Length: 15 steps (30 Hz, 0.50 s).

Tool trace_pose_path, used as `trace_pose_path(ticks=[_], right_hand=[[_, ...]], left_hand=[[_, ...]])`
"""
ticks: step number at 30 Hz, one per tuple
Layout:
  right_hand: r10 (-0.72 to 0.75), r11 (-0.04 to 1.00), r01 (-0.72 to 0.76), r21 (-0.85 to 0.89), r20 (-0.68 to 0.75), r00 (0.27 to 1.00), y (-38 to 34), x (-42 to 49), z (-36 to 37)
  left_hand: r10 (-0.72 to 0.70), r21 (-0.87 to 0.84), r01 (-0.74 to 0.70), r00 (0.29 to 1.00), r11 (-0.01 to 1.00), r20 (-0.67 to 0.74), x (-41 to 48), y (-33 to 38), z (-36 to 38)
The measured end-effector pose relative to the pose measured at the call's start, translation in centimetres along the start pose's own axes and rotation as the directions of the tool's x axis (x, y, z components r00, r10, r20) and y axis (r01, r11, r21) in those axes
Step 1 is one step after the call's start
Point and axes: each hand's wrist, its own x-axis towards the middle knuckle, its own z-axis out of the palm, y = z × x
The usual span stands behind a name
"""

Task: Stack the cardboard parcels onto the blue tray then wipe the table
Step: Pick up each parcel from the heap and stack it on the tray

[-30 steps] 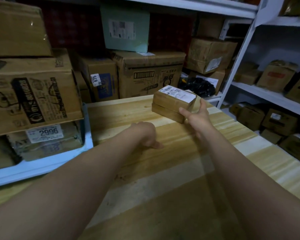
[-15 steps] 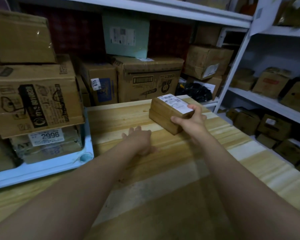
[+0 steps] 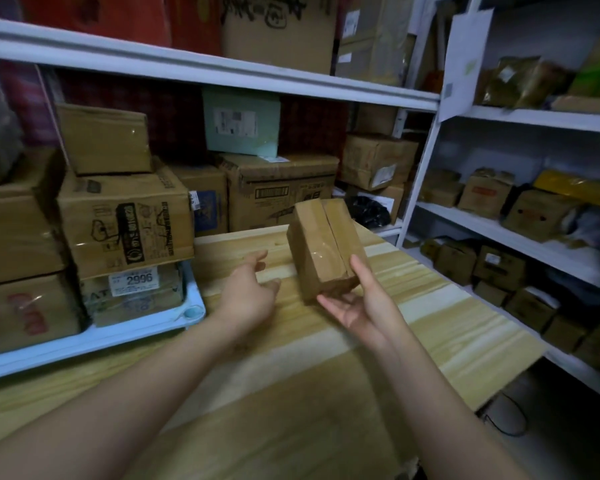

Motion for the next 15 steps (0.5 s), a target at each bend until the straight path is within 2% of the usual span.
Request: trace_pose_path(ticks=[6, 15], right_hand=[[0.075, 0.995, -0.082, 0.05, 0.12, 0.99, 4.2, -3.0, 1.4], [0.19, 0.981, -0.194, 0.026, 0.11, 0.975, 6.9, -5.9, 4.0]], left_hand=[[0.052, -0.151, -0.063, 0.995, 0.986, -0.08, -3.5, 0.6, -5.1], [0.098, -0.215, -0.136, 0.979, 0.967, -0.181, -6.4, -0.2, -8.6]])
